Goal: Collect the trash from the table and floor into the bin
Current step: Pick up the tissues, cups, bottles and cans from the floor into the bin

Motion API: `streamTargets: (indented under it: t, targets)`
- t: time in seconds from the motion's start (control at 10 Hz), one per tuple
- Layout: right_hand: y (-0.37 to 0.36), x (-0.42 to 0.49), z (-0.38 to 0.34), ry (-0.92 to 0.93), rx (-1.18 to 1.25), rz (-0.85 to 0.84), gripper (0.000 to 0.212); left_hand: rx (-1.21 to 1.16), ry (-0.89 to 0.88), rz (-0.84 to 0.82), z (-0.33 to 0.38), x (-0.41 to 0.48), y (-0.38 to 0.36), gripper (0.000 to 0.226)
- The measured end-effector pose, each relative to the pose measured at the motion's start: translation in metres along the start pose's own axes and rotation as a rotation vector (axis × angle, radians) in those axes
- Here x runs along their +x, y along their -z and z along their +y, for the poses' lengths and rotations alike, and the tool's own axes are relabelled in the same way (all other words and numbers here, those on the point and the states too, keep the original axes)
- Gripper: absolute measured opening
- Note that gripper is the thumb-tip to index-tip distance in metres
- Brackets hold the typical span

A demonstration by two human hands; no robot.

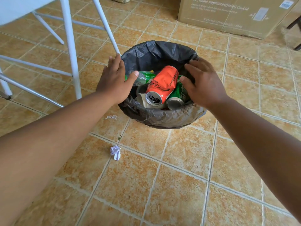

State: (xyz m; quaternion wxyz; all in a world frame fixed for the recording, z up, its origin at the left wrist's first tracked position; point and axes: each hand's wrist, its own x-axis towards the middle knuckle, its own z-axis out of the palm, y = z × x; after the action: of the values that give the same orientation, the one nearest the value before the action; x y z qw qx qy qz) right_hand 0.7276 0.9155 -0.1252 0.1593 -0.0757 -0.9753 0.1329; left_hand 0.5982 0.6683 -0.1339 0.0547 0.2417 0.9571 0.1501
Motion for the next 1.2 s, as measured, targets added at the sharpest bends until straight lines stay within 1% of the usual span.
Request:
streamTargets:
  t: [0.1, 0.2, 0.3, 0.4, 0.5, 0.6, 0.7, 0.8, 0.9, 1.0, 1.1, 1.2]
  targets:
    - [-0.005, 0.000, 0.007, -0.182, 0.060, -0.141, 0.071, -0.006, -0.003, 0.003, -0.001, 0.001, -0.001, 0.082]
    - [-0.011, -0.001, 0.010, -0.194, 0.082, -0.160, 0.079, -0.010, -0.002, 0.004, -0.003, 0.001, -0.002, 0.082]
    - [-0.013, -0.001, 0.011, -0.188, 0.065, -0.146, 0.081, -0.015, 0.000, 0.005, -0.002, 0.002, -0.003, 0.081]
    - [-0.013, -0.001, 0.010, -0.191, 0.046, -0.157, 0.079, -0.043, -0.008, 0.009, -0.003, 0.001, -0.004, 0.080]
    - [-0.013, -0.001, 0.010, -0.194, 0.018, -0.168, 0.080, -0.131, -0.021, 0.050, -0.007, -0.002, -0.002, 0.082]
    - [-0.011, -0.002, 0.009, -0.204, 0.004, -0.181, 0.081, -0.278, -0.003, 0.232, -0.020, -0.010, -0.003, 0.074]
    - [-0.011, -0.003, 0.010, -0.200, 0.001, -0.172, 0.081, -0.380, 0.008, 0.406, -0.045, -0.024, -0.013, 0.049]
    - [-0.010, -0.002, 0.010, -0.198, 0.008, -0.163, 0.080, -0.294, 0.146, 0.325, -0.078, -0.039, -0.038, 0.040]
    - [-0.011, 0.000, 0.008, -0.203, 0.014, -0.164, 0.079, 0.035, 0.203, -0.061, -0.109, -0.061, -0.068, 0.036]
    - [-0.012, -0.001, 0.008, -0.199, 0.019, -0.160, 0.077, 0.243, 0.157, -0.324, -0.113, -0.089, -0.091, 0.046]
    - [-0.011, 0.000, 0.008, -0.200, 0.030, -0.154, 0.074, 0.376, 0.026, -0.432, -0.102, -0.114, -0.118, 0.053]
    - [-0.012, 0.000, 0.008, -0.206, 0.038, -0.148, 0.073, 0.427, -0.011, -0.562, -0.093, -0.132, -0.140, 0.045]
